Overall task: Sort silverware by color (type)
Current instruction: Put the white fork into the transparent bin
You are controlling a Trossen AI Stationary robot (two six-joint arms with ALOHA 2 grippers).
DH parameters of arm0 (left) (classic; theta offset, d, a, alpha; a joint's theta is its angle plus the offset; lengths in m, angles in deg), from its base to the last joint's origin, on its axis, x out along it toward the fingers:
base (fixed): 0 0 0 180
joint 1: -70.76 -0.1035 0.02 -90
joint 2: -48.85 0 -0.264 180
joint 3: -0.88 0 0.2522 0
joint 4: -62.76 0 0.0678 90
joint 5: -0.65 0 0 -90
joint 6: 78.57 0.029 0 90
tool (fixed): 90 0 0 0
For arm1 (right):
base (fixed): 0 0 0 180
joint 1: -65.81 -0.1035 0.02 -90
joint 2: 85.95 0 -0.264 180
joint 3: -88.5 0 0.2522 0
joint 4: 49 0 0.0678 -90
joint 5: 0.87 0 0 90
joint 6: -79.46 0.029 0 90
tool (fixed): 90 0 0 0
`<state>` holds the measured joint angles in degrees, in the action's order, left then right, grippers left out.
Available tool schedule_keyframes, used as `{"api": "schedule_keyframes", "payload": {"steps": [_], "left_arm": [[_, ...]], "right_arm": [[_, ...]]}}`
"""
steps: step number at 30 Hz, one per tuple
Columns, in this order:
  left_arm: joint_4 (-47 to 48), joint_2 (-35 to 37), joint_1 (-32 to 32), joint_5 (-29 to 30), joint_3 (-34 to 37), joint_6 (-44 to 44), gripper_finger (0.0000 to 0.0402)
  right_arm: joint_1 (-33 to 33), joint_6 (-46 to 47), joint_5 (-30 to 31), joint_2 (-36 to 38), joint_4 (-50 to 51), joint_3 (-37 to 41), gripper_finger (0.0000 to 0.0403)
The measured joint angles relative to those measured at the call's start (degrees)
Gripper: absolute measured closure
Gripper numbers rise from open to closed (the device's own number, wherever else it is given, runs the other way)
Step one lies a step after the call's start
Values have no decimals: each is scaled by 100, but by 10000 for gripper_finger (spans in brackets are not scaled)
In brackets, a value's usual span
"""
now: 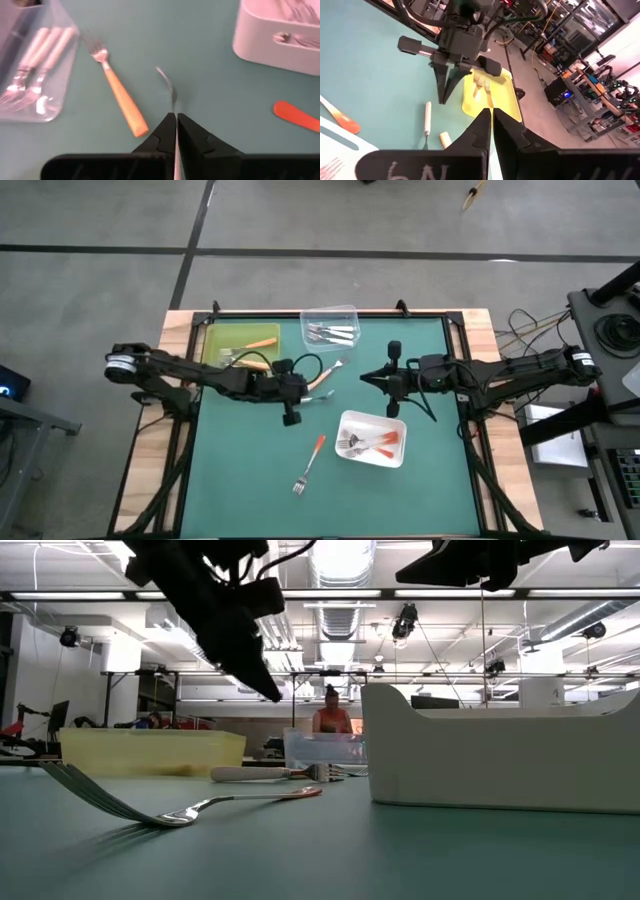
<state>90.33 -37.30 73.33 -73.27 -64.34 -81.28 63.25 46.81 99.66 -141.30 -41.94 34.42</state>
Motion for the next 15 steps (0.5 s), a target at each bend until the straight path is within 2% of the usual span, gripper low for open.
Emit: {"api": "schedule_keyframes", "payload": {"steps": [10,15], "left_arm": [[-1662,-28,-61,-106,1192,-318,400],[-2418,-198,-73,2,1549,-494,370]], "right_arm": [[0,119,1,0,52,0,394],[0,113,1,0,49,0,394]]}}
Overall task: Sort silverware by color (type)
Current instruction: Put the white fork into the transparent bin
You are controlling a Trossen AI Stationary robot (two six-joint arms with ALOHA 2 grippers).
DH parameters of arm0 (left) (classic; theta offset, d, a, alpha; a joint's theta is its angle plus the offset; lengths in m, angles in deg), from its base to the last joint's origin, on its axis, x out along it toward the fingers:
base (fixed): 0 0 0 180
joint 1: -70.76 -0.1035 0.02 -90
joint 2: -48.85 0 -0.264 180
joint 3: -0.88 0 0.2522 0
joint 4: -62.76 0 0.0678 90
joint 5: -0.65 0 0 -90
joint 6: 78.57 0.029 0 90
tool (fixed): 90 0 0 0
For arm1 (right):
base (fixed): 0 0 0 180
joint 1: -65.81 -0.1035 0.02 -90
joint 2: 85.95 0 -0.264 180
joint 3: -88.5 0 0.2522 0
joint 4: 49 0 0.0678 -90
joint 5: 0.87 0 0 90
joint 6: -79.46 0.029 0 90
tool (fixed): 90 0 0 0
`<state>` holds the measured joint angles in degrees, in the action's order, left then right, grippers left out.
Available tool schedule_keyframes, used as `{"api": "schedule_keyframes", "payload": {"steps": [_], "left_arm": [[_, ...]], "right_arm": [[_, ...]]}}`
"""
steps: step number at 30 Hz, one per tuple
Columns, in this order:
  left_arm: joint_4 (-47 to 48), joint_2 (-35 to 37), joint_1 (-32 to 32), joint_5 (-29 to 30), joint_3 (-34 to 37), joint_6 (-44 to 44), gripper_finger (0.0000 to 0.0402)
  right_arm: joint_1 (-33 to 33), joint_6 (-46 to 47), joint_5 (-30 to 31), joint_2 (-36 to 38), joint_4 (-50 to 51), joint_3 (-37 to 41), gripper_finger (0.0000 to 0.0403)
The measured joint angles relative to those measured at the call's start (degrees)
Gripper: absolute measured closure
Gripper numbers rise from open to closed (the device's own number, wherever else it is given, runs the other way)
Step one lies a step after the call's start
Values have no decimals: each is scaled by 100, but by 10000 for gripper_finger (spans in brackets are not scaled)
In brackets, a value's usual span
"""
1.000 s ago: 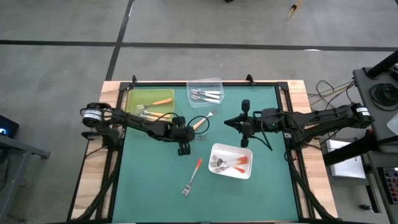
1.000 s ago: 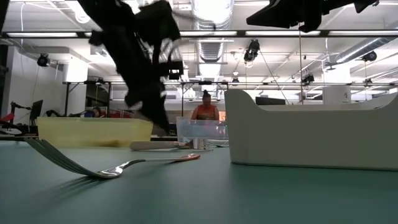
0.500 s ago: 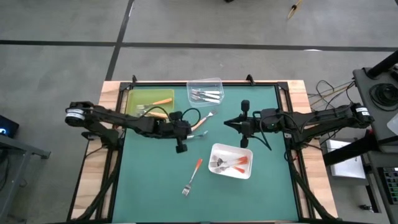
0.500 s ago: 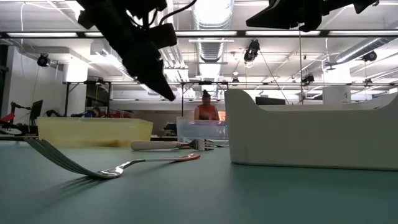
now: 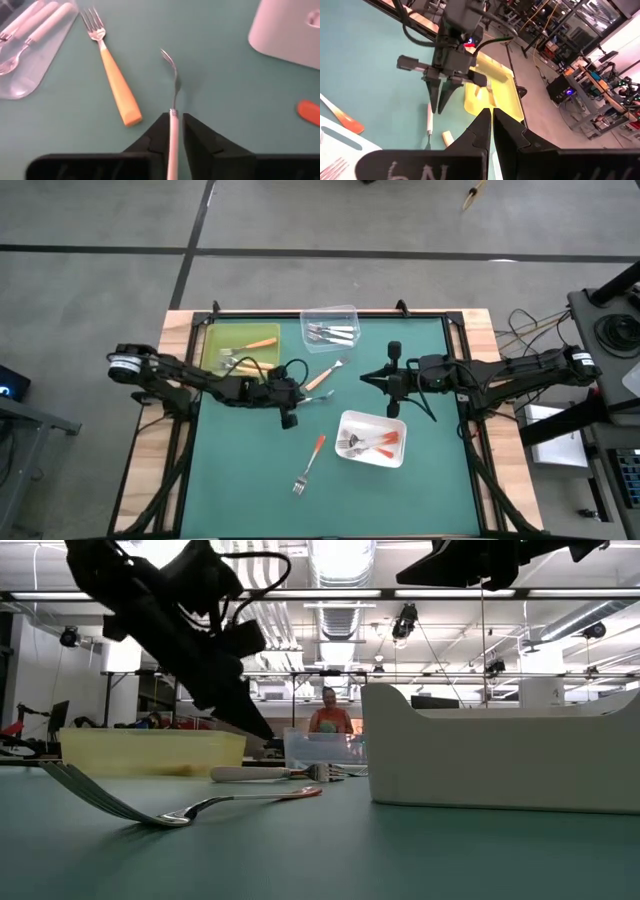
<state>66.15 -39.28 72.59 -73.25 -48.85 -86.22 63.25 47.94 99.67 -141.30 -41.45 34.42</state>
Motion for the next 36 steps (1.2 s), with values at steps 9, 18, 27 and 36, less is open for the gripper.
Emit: {"api": "schedule_keyframes", "payload": {"steps": [9,18,27,36], "left_arm": [[-376,-800,-1,125,-64,-82,271],[-414,-1285,-3,-143,-280,29,248],[-351,-1294,10,-28,-234,-244,368],[105,-693,69,151,-220,-178,385]], "right_arm": [[0,-1,0,0,6,0,394],[2,-1,1,4,18,28,394],[26,0,4,0,143,33,394],[26,215,-11,0,210,33,394]]}}
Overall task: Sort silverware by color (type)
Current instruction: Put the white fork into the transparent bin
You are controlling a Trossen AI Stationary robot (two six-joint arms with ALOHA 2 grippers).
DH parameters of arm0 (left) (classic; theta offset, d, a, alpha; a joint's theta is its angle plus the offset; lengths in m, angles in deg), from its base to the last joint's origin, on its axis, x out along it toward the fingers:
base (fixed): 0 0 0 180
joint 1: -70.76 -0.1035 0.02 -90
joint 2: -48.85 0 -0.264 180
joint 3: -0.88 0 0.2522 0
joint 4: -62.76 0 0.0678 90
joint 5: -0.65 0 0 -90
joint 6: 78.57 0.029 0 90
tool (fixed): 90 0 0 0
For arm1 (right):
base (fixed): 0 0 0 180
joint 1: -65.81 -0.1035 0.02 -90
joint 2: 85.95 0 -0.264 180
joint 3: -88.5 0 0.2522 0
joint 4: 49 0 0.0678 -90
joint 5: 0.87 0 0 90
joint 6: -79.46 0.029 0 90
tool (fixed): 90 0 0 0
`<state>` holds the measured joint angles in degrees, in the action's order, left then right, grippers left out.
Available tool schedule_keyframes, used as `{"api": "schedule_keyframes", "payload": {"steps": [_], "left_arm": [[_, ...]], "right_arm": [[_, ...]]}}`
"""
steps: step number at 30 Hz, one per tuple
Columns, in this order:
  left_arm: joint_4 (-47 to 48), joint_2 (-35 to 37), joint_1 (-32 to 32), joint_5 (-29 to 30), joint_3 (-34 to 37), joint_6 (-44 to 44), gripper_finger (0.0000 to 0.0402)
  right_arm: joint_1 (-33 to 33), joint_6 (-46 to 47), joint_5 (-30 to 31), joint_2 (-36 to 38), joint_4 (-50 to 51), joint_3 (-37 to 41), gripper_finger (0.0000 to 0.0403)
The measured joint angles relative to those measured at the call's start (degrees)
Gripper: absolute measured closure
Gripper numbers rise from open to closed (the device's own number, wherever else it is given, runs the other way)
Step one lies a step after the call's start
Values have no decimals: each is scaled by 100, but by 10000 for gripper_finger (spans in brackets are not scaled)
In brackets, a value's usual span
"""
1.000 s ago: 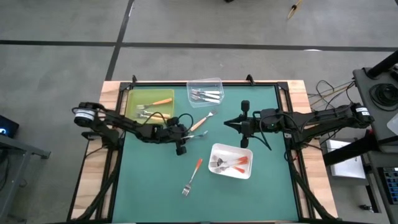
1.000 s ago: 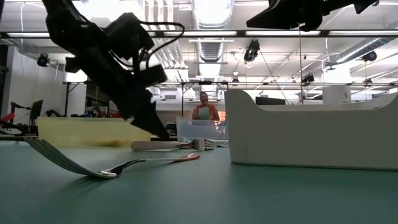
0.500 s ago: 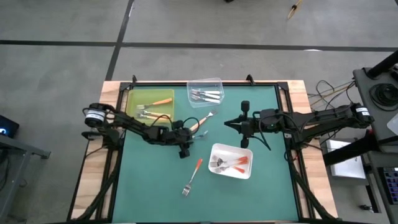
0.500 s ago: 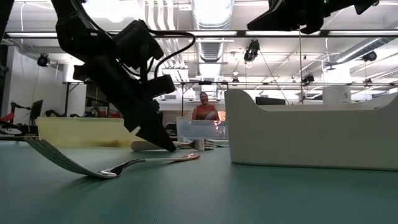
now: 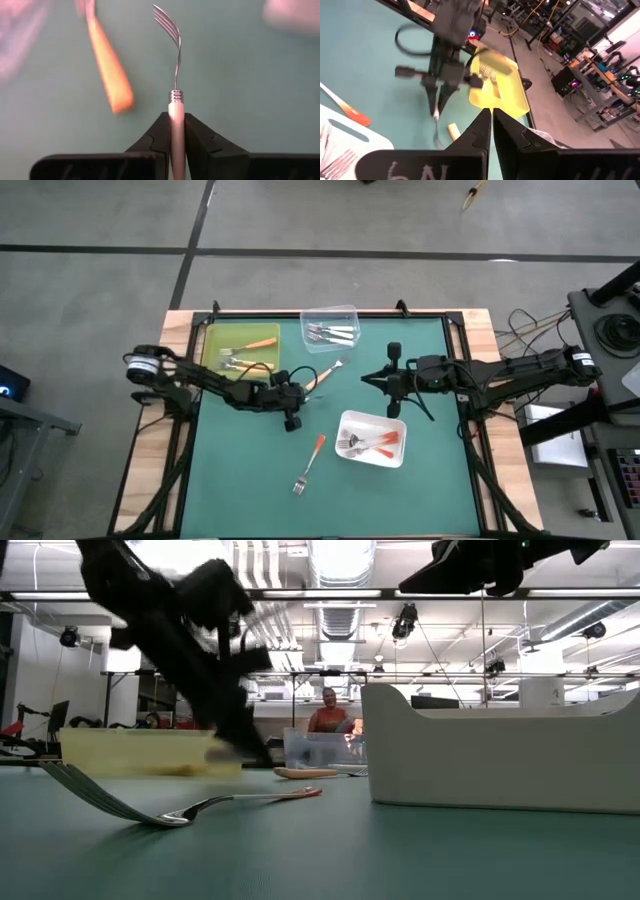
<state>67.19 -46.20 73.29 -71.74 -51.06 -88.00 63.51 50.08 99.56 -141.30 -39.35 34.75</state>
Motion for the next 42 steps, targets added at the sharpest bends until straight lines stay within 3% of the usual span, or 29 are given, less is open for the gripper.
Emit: {"api": "schedule_keyframes", "payload": {"steps": [6,12,18,21,26,31,38,42], "left_arm": [[-133,1302,34,-406,67,790,385],[-715,2404,41,-1790,59,1770,385],[-2001,2640,41,-3021,288,2215,385],[-2452,2547,43,-3371,372,2207,385],[-3050,2248,39,-3462,384,2291,385],[-4078,1815,28,-3457,332,2444,385],[-5192,1285,2,-2510,330,2504,385],[-5311,1209,-5,-2415,330,2577,385]], "right_arm": [[0,415,-209,-2,86,62,394],[-3,1152,-1163,-2,-588,391,394],[-4,1575,-1390,-4,-1821,605,394],[-4,1668,-1387,-4,-2002,623,393],[-7,1776,-1329,-147,-2453,603,370],[-17,1829,-1344,-670,-3148,489,320],[-17,1813,-1342,-1458,-4193,151,252],[-17,1993,-1371,-1798,-4277,-153,234]]}}
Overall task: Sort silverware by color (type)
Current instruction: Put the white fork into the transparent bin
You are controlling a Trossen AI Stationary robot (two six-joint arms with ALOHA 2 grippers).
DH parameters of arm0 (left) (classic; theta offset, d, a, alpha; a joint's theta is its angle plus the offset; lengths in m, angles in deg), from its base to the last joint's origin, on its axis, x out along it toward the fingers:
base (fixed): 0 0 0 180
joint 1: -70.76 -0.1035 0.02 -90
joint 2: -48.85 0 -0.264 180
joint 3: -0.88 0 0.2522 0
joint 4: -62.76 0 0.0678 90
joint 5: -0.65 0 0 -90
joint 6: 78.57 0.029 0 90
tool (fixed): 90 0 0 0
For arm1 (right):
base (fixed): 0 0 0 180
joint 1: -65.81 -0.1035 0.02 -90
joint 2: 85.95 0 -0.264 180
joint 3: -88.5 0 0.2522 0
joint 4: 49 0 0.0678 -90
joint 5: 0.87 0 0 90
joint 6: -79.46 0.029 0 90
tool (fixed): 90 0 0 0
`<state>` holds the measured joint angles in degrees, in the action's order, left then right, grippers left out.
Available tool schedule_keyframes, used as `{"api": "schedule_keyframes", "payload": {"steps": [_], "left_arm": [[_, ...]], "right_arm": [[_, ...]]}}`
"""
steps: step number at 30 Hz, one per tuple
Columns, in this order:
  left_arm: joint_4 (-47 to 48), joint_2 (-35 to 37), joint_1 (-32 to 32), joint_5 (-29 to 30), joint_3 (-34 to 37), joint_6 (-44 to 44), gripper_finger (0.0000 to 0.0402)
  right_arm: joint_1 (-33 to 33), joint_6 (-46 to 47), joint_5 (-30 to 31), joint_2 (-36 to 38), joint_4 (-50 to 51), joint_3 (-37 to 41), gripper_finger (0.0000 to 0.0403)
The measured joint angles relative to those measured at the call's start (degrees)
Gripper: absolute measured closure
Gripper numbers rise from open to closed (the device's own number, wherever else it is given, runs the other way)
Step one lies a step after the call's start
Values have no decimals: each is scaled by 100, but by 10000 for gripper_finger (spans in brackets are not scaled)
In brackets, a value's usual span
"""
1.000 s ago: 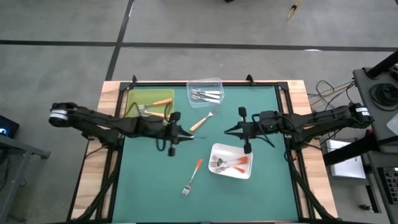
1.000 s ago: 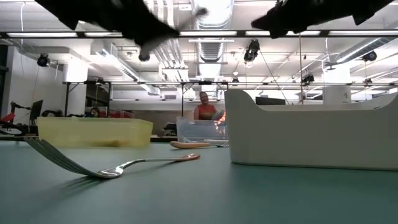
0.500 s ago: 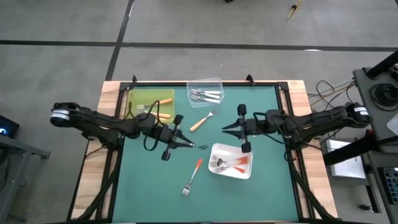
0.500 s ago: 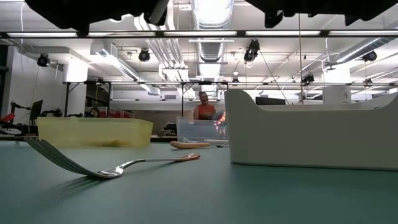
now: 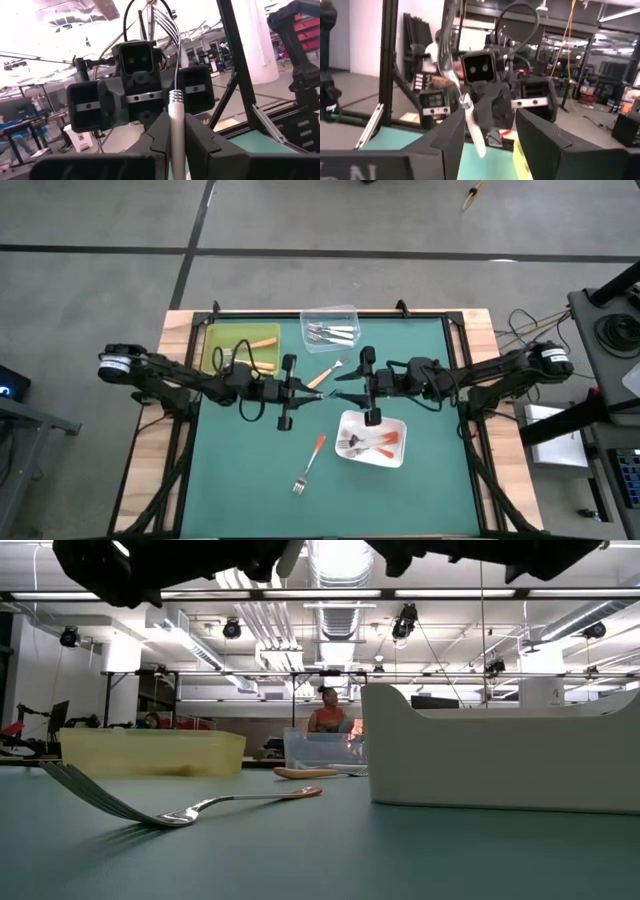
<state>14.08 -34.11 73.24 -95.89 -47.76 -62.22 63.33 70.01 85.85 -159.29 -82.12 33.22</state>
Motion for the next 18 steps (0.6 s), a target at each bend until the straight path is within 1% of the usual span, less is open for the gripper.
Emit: {"api": "schedule_keyframes", "payload": {"steps": [4,9,12,15,18], "left_arm": [[20,-8,-24,191,-4,13,385],[10,9,-48,316,-102,98,385],[25,11,-42,551,-111,207,385],[-16,13,-48,615,-111,231,385],[-41,14,-46,620,-111,226,385]], "right_arm": [[0,117,-297,-226,-25,-275,230],[-2,135,-373,-487,-15,-606,229],[0,153,-432,-593,-17,-804,231],[0,153,-427,-734,-5,-999,240],[0,82,-425,-858,-7,-1162,260]]}}
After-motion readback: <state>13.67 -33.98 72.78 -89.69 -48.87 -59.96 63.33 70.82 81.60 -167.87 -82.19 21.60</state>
